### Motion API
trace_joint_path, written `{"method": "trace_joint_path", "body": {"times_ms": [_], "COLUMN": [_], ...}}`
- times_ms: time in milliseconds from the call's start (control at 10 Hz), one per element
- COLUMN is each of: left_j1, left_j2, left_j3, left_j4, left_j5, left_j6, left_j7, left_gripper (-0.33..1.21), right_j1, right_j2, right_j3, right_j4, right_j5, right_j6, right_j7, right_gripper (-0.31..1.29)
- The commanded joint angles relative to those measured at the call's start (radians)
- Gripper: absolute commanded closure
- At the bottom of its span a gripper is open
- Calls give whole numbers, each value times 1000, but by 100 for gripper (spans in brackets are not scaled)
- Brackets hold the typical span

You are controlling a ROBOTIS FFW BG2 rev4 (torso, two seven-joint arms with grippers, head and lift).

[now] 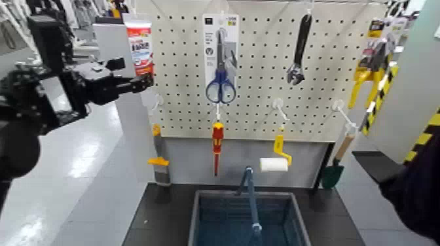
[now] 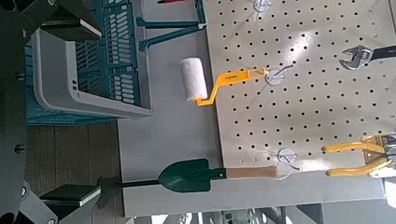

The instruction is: Put the red glue tube into the crate.

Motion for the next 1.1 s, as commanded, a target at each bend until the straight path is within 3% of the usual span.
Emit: {"method": "trace_joint_path", "body": {"times_ms": [100,200,400,1100], "left_j1": [-64,-76,-79,-87], "left_j2": [-1,-1,-6,-9], "left_j3": [-42,-50,-53,-39], "left_j4": [78,96,96,75], "left_j5": [-4,-3,-1,-16], "left_j6": [-35,-35,-27,-21], "left_j7": [-49,-77,-81,-69], "left_gripper": [20,28,112,119], "right_j1": [-3,-5,-5,-5], "right_j2": [140,140,141,141], "right_j3": [0,0,0,2], "right_j4": [2,4,4,2], "right_j5": [-5,-6,-6,-8], "right_j6": [2,2,5,8], "right_j7": [5,8,8,8], "right_gripper": [14,14,14,14]}}
